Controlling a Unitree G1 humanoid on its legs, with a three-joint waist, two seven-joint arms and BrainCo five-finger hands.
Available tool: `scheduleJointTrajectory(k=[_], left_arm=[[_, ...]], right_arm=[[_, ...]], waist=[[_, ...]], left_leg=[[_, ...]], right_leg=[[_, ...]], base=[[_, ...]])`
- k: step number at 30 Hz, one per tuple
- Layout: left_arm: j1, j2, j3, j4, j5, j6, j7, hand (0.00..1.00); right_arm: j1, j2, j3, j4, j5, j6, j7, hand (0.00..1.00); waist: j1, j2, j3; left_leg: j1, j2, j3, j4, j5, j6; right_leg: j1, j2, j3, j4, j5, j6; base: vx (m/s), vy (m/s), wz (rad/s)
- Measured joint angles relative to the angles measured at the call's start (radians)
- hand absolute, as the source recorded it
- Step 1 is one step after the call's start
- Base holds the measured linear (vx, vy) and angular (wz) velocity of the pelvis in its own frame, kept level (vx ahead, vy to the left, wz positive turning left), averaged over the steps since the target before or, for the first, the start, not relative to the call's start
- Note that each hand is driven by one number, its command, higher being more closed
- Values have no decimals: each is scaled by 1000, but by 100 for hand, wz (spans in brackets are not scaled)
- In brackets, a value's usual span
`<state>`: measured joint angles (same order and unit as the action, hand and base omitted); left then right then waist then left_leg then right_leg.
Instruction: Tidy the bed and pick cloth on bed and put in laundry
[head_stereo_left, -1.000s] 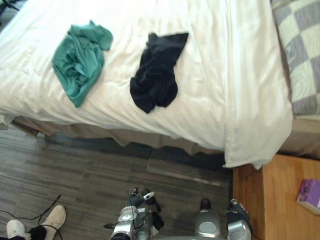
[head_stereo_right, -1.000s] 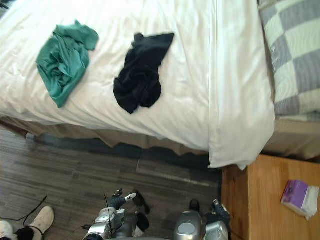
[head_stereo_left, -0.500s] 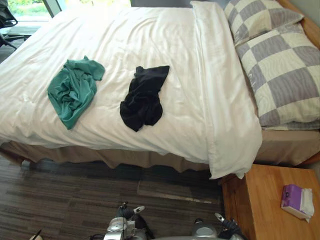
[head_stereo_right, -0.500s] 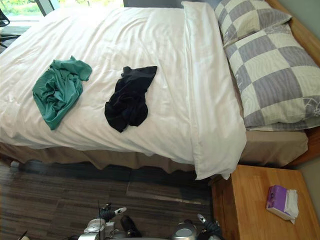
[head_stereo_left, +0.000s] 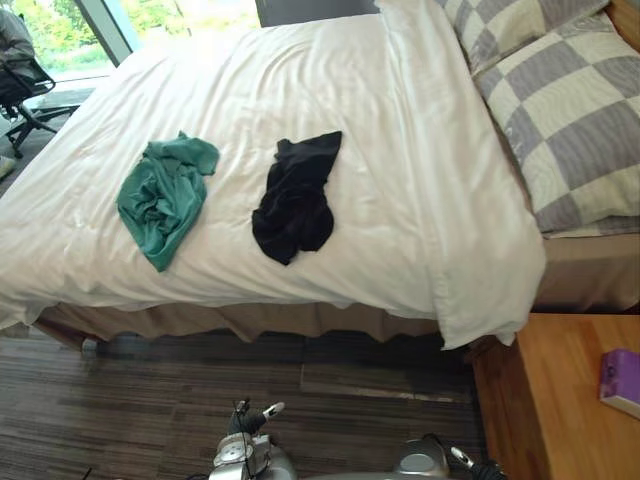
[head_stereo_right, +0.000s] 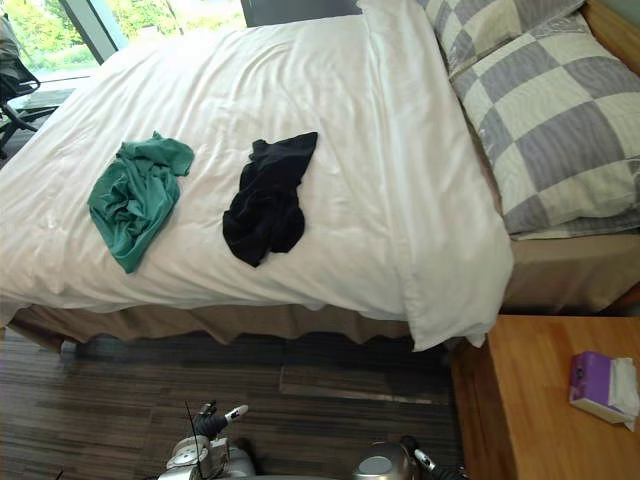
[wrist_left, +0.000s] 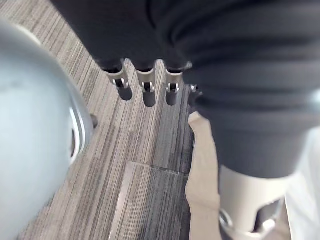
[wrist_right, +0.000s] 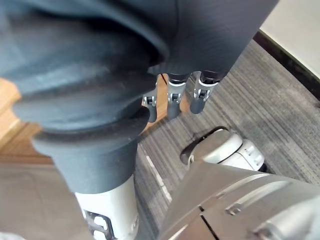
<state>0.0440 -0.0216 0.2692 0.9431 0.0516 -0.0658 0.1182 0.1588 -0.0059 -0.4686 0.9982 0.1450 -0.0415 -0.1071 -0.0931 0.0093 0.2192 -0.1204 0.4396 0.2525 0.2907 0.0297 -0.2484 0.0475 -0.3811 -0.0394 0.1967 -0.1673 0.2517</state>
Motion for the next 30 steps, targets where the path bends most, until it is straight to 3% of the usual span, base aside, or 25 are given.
scheduleJointTrajectory(k=[1, 2, 3, 4, 5, 6, 7, 8, 9, 10, 11, 12, 13, 14, 16, 19, 20, 22, 25, 28, 29, 30], left_arm=[[-3, 35, 3, -5, -2, -6, 8, 0], [-5, 59, 9, -2, -2, -9, 25, 0], [-8, 67, 6, 6, -1, -10, 31, 0], [-22, 81, 0, 25, -1, -8, 40, 0], [-29, 85, -15, 49, -1, -6, 42, 0], [-30, 84, -27, 49, -1, -5, 42, 0], [-32, 84, -52, 49, -1, -3, 42, 0], [-43, 88, -89, 48, 0, -3, 39, 0], [-45, 91, -107, 48, 0, -2, 38, 0], [-45, 92, -119, 48, 0, -2, 36, 0], [-63, 93, -143, 47, 0, -3, 35, 0], [-78, 92, -156, 48, 0, -3, 30, 0], [-83, 84, -156, 49, 0, -2, 25, 0], [-83, 63, -162, 49, 0, -1, 10, 0], [-66, 48, -162, 49, 2, -1, 9, 0], [-68, 45, -162, 28, 1, -1, 10, 0], [-72, 39, -170, 8, -1, -2, 11, 0], [-72, 37, -183, 4, -4, -7, 13, 0], [-55, 39, -177, 13, -1, -9, 14, 0], [-77, 38, -178, 13, 5, -11, 14, 0], [-82, 34, -178, 16, 23, -11, 13, 0], [-81, 28, -179, 20, 27, -11, 14, 0]], right_arm=[[1, 35, -6, 19, 1, -1, -6, 0], [6, 49, -6, 31, -1, -1, -5, 0], [7, 51, -1, 41, -12, -1, 0, 0], [1, 61, 9, 46, -30, -3, 1, 0], [-17, 51, 30, 45, -36, -4, -2, 0], [-24, 39, 48, 46, -40, -4, -2, 0], [-34, 22, 92, 39, -44, -5, 3, 0], [-37, 6, 118, 32, -65, -8, 4, 0], [-36, -5, 135, 28, -78, -8, 5, 0], [-36, -7, 137, 17, -78, -9, 5, 0], [-34, -9, 145, -5, -79, -17, 5, 0], [-34, -10, 153, -7, -84, -20, 5, 0], [-43, -13, 155, -4, -90, -21, 5, 0], [-51, -27, 153, -5, -107, -23, 15, 0], [-63, -39, 155, -1, -122, -19, 20, 0], [-116, -49, 198, 2, -152, -19, 22, 0], [-143, -66, 229, 5, -156, -19, 23, 0], [-162, -76, 234, 20, -167, -17, 22, 0], [-163, -86, 231, 18, -223, -14, 23, 0], [-169, -89, 233, 23, -246, -13, 23, 0], [-172, -98, 234, 36, -261, -14, 24, 0], [-170, -106, 234, 38, -267, -14, 24, 0]], waist=[[0, -52, -29], [0, -86, -56], [0, -83, -58], [6, -97, -66], [26, -103, -72], [26, -99, -71], [23, -94, -67], [26, -74, -58], [24, -57, -59], [21, -46, -59], [19, -32, -54], [18, -54, -54], [22, -43, -39], [22, -13, -23], [29, -3, -11], [35, -9, 22], [45, -2, 55], [51, 9, 75], [46, 27, 62], [35, 17, 54], [32, 23, 45], [31, 38, 35]], left_leg=[[-52, -54, 14, 84, -62, -9], [-109, -54, -5, 186, -124, -17], [-125, -53, -3, 218, -149, -2], [-127, -62, 26, 239, -180, 22], [-96, -79, 92, 208, -181, 51], [-73, -81, 130, 181, -170, 70], [-29, -99, 164, 111, -148, 101], [24, -116, 180, 32, -119, 112], [53, -126, 188, -28, -90, 122], [66, -135, 188, -69, -70, 127], [82, -161, 178, -124, -42, 135], [100, -213, 166, -151, -33, 140], [109, -232, 164, -159, -34, 140], [138, -246, 156, -179, -31, 143], [173, -260, 150, -193, -29, 141], [52, -258, 98, 46, -39, 151], [-11, -247, 54, 180, -36, 146], [-51, -223, 26, 280, -46, 121], [16, -137, 39, 163, -75, 150], [27, -123, -52, -14, -72, 146], [27, -124, -92, -73, -60, 140], [29, -117, -109, -93, -50, 128]], right_leg=[[6, -58, 5, -44, 46, -18], [5, -64, 6, -91, 171, -13], [1, -67, -3, -109, 229, -17], [-20, -84, -42, -112, 344, -35], [-75, -104, -131, -119, 484, -145], [-98, -109, -202, -78, 479, -182], [-136, -87, -291, 38, 365, -160], [-135, 13, -319, 91, 262, -112], [-133, 104, -316, 101, 200, -114], [-131, 164, -312, 96, 155, -122], [-113, 277, -295, 45, 92, -143], [-59, 315, -306, -50, 75, -206], [-34, 306, -301, -69, 71, -212], [-9, 298, -311, -71, 75, -218], [22, 283, -312, -70, 68, -224], [-9, 229, -317, -6, 30, -213], [-17, 215, -315, 31, 24, -213], [-7, 187, -326, 44, 23, -206], [2, 172, -302, 35, 39, -161], [-25, 103, -291, 40, 58, -102], [-38, 65, -285, 29, 81, -55], [-37, 58, -285, 19, 92, -34]], base=[[105, 525, 6], [75, 525, -3], [61, 519, -24], [47, 533, -57], [65, 522, -74], [90, 468, -72], [111, 356, -51], [143, 355, -31], [104, 242, -14], [87, 191, 23], [57, 119, 49], [63, 93, 46], [37, 96, 37], [33, 128, 18], [9, 121, 15], [-96, 57, 21], [-87, 40, 2], [-107, 166, -1], [-54, 245, -17], [24, 397, 18], [43, 507, 19], [70, 685, 16]])
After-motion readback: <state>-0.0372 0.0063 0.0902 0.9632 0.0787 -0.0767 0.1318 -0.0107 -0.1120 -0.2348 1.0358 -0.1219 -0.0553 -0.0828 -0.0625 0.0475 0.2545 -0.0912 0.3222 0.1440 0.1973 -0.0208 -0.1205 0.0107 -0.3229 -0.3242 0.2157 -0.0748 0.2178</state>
